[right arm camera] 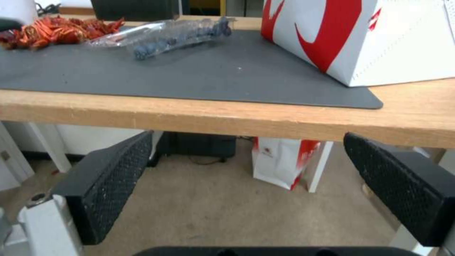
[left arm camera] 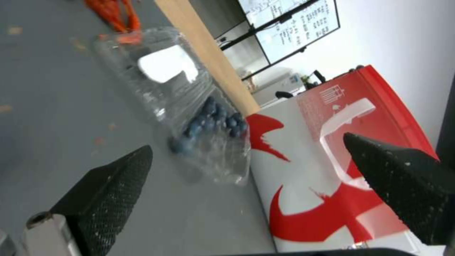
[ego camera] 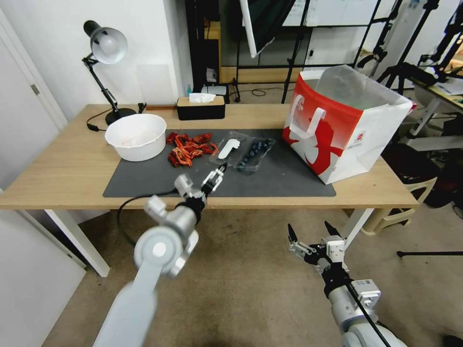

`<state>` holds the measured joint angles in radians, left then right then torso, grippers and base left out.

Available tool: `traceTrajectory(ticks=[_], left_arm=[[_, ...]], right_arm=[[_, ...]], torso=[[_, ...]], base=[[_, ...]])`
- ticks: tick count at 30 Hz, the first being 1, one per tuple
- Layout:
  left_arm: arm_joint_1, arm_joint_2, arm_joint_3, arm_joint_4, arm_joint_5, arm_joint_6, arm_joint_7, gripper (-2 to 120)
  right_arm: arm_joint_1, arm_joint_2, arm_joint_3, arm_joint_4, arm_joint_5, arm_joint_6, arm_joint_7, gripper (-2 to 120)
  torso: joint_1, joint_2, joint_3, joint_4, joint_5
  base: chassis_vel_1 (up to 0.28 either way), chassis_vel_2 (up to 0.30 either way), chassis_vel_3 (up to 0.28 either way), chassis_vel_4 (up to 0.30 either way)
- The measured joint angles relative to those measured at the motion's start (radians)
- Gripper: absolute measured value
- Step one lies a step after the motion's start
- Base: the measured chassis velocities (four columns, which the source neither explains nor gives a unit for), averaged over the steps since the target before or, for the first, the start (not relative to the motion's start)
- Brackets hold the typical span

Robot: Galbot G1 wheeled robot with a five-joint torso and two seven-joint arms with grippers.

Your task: Close the takeout container lid, then place the container into the takeout bag.

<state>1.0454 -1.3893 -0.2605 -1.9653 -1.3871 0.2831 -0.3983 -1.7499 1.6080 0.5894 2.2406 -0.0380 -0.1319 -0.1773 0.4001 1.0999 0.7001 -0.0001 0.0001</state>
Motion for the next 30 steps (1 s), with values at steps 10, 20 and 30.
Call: traceTrajectory(ticks=[10, 20, 30], left_arm=[[-0.119, -0.023, 0.018, 0.104, -0.061, 0.008, -0.036, 100], [-0.185, -0.044, 0.035, 0.151, -0.149, 0.039, -0.172, 100], [-0.262, -0.071, 0.046, 0.214, -0.215, 0.046, -0.271, 100]], right_arm=[[-0.004, 0.0, 0.002, 0.015, -0.027, 0.001, -0.008, 100], [0.002, 0.0, 0.003, -0.001, -0.049, 0.004, -0.008, 100], [-0.005, 0.0, 0.002, -0.008, -0.068, 0.014, -0.006, 100]], torso=[[0.0, 0.0, 0.0, 0.0001, 0.0], [0.0, 0.0, 0.0, 0.0002, 0.0], [0.0, 0.0, 0.0, 0.0002, 0.0]], base=[[0.0, 0.0, 0.0, 0.0], [0.0, 0.0, 0.0, 0.0], [0.0, 0.0, 0.0, 0.0]])
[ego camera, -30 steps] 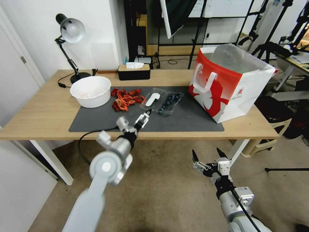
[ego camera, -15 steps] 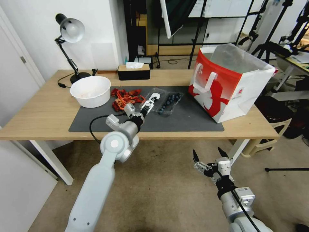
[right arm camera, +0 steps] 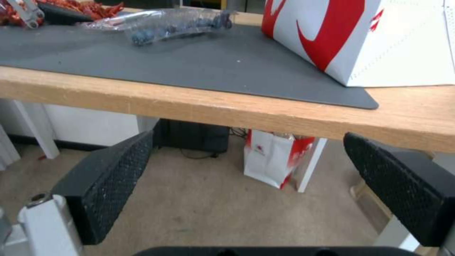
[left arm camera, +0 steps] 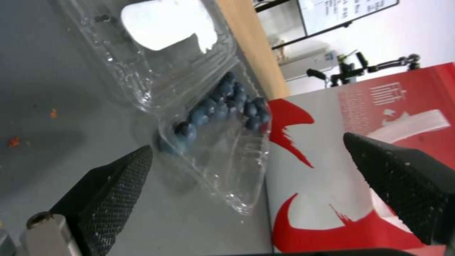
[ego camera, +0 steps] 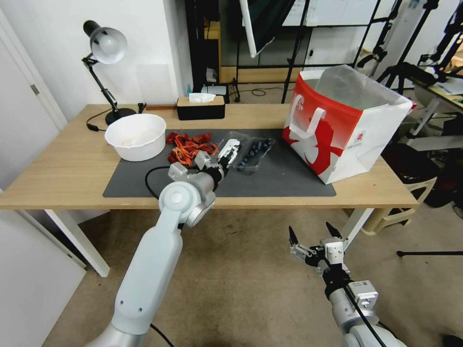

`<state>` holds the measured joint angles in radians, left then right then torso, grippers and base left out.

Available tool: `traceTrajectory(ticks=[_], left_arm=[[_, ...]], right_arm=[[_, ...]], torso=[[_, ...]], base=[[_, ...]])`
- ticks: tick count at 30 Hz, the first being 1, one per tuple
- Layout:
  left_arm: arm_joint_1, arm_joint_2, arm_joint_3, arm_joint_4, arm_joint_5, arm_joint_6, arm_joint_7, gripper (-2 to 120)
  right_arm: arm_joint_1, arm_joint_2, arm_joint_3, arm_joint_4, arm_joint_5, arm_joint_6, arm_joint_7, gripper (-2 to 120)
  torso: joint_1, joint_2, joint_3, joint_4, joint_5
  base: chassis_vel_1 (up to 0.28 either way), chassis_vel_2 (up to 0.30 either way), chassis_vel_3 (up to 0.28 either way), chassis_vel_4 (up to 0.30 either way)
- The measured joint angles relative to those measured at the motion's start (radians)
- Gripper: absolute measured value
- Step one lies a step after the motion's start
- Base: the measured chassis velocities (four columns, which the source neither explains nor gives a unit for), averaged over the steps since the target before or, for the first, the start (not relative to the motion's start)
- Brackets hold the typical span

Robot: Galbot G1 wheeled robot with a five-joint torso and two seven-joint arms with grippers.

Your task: Close the takeout container lid, then place the container into the takeout bag.

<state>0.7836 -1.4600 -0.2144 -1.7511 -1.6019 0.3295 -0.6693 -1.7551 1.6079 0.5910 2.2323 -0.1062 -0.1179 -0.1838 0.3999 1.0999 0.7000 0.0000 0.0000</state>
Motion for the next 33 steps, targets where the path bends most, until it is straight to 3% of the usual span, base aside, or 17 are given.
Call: traceTrajectory(ticks=[33], left_arm=[[-0.085, -0.047, 0.015, 0.164, 0.026, -0.01, 0.036, 100]], right_arm=[[0.01, 0.0, 0.005, -0.037, 0.001, 0.004, 0.001, 100]], torso=[[0.0, 0.0, 0.0, 0.0, 0.0]], base=[[0.0, 0.0, 0.0, 0.0]])
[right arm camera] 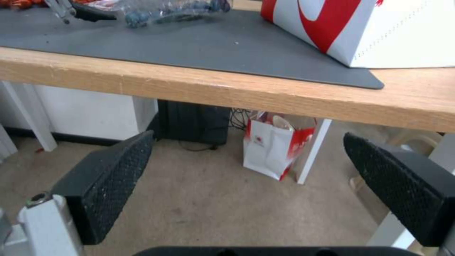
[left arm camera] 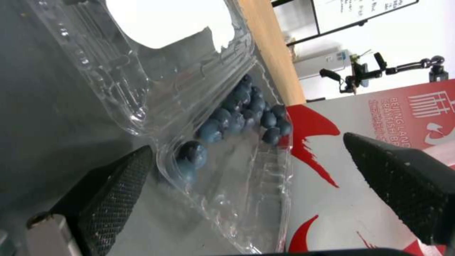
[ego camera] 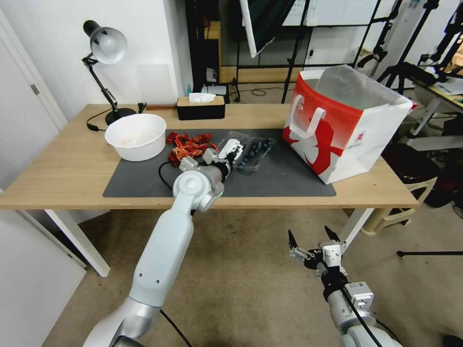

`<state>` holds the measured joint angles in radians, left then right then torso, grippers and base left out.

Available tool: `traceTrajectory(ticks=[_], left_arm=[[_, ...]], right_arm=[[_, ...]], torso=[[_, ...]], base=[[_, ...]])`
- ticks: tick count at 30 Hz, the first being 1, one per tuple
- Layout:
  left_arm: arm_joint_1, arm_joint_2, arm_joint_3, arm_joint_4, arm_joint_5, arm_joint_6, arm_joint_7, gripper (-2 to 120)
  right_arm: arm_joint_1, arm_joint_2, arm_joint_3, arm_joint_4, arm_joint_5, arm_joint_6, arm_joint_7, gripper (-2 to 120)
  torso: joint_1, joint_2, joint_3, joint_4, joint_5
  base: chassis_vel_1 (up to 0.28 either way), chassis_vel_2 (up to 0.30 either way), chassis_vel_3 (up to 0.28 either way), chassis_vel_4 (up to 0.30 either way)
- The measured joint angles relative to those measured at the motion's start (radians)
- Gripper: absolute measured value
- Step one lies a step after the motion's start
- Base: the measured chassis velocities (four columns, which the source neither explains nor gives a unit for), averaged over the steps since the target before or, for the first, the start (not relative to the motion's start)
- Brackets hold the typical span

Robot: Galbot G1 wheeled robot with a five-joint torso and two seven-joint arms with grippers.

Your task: Close the takeout container lid, then place the container into the takeout bag.

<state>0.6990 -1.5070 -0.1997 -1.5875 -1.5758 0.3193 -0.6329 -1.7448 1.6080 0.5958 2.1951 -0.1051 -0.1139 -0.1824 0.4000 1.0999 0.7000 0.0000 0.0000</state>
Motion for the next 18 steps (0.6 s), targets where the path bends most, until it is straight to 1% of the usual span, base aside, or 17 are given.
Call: traceTrajectory(ticks=[5, 8, 18], left_arm=[[-0.01, -0.01, 0.0, 0.021, 0.001, -0.005, 0.009, 100], [-0.018, -0.016, -0.004, 0.036, -0.001, -0.024, 0.038, 100], [-0.009, -0.026, -0.005, 0.039, -0.01, -0.025, 0.063, 100]], right_arm=[[0.0, 0.0, 0.002, -0.003, 0.001, 0.001, 0.0, 100], [-0.002, 0.0, 0.002, -0.009, 0.001, 0.003, 0.0, 100], [-0.01, 0.0, 0.003, -0.012, -0.004, 0.01, 0.0, 100]], torso=[[0.0, 0.0, 0.0, 0.0, 0.0], [0.0, 0.0, 0.0, 0.0, 0.0], [0.0, 0.0, 0.0, 0.0, 0.0]], base=[[0.0, 0.0, 0.0, 0.0], [0.0, 0.0, 0.0, 0.0], [0.0, 0.0, 0.0, 0.0]])
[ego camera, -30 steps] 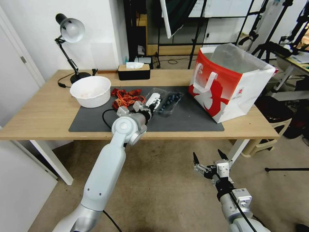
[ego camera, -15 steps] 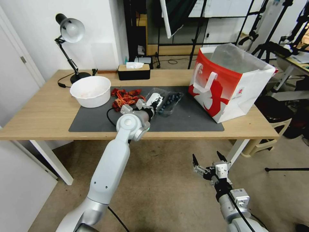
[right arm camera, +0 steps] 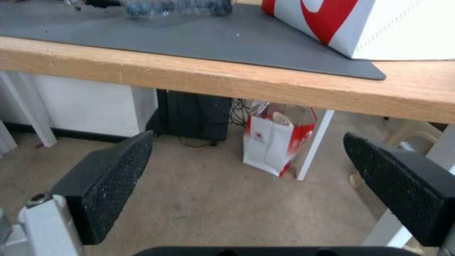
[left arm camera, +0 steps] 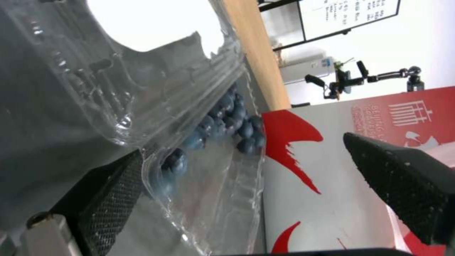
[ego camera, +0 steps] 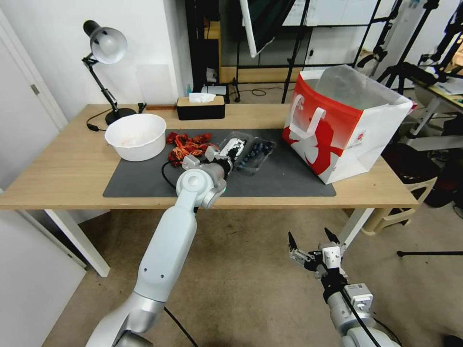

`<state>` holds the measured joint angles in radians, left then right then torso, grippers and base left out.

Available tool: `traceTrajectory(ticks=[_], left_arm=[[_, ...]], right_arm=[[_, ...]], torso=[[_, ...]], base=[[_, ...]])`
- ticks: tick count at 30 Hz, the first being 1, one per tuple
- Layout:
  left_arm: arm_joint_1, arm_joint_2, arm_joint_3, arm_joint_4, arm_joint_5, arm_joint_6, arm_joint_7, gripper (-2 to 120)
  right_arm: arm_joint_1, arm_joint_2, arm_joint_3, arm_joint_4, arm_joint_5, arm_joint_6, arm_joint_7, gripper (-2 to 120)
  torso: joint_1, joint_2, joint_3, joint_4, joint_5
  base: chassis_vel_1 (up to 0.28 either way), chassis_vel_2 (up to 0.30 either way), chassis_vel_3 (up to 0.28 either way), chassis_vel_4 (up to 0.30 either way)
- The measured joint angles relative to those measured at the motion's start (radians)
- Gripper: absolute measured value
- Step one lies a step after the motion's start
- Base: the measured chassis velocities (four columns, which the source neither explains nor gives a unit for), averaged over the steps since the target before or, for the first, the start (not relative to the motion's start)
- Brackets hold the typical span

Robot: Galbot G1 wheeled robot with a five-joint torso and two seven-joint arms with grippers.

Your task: Close the takeout container lid, then place the container into the takeout bag.

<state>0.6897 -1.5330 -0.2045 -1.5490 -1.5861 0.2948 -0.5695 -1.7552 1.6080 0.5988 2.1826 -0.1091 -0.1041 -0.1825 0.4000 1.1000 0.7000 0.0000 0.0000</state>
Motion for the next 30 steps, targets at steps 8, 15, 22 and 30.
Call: traceTrajectory(ticks=[8, 15, 22, 30], left_arm=[[0.021, -0.013, 0.012, -0.049, -0.004, -0.002, 0.003, 100], [0.045, -0.047, 0.043, -0.073, 0.018, -0.014, 0.014, 100], [0.069, -0.067, 0.067, -0.086, 0.044, -0.022, 0.021, 100], [0.09, -0.075, 0.078, -0.087, 0.063, -0.027, 0.026, 100]], right_arm=[[-0.006, 0.0, 0.005, -0.005, 0.0, 0.007, -0.001, 100], [-0.012, 0.0, 0.007, -0.011, 0.0, 0.014, -0.003, 100], [-0.012, 0.0, 0.01, -0.012, 0.003, 0.015, -0.003, 100], [-0.012, 0.0, 0.009, -0.015, 0.005, 0.017, -0.004, 100]], torso=[[0.0, 0.0, 0.0, 0.0, 0.0001], [0.0, 0.0, 0.0, 0.0, 0.0], [0.0, 0.0, 0.0, 0.0, 0.0], [0.0, 0.0, 0.0, 0.0, 0.0]], base=[[0.0, 0.0, 0.0, 0.0], [0.0, 0.0, 0.0, 0.0], [0.0, 0.0, 0.0, 0.0], [0.0, 0.0, 0.0, 0.0]])
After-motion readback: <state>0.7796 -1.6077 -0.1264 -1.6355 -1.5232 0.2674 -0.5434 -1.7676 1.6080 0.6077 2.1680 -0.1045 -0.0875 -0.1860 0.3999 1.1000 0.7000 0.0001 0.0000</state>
